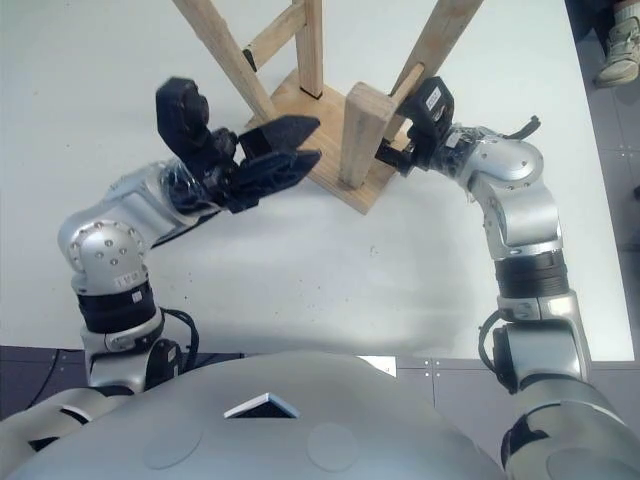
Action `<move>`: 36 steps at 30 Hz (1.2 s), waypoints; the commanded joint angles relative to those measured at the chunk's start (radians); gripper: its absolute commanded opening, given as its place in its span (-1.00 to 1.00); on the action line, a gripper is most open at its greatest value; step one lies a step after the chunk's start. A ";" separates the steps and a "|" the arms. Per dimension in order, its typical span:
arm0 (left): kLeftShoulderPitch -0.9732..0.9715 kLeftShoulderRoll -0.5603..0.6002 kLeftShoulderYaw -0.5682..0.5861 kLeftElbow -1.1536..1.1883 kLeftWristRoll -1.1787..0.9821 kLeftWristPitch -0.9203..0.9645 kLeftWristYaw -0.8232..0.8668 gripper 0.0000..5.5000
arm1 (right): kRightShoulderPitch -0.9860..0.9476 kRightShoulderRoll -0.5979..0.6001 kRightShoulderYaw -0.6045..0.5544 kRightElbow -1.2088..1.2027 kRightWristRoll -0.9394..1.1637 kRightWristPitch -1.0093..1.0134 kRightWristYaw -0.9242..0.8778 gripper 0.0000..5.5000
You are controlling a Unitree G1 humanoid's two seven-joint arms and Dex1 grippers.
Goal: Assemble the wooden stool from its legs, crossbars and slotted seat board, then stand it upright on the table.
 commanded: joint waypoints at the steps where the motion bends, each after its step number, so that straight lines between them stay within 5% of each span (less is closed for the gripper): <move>1: 0.111 0.161 -0.028 0.025 0.125 -0.068 -0.015 0.21 | 0.037 -0.038 -0.013 0.022 -0.029 -0.062 0.067 0.22; 6: 0.018 0.417 -0.041 0.358 0.433 -0.435 -0.153 0.21 | 0.038 -0.076 -0.019 0.093 -0.101 -0.141 0.104 0.22; 14: -0.423 0.325 -0.072 1.019 0.597 -0.865 -0.238 0.21 | 0.120 -0.061 0.051 -0.044 -0.063 -0.087 0.250 0.22; 20: -0.503 0.295 -0.075 1.188 0.593 -0.916 -0.384 0.21 | 0.119 -0.017 0.061 -0.072 -0.067 -0.072 0.215 0.22; 26: -0.500 0.276 -0.058 1.177 0.571 -0.894 -0.415 0.21 | 0.146 0.069 0.072 -0.109 -0.035 -0.017 0.155 -0.11; 36: -0.415 0.315 -0.068 1.085 0.567 -0.800 -0.497 0.21 | 0.183 0.036 0.067 -0.086 -0.046 -0.094 0.213 -0.56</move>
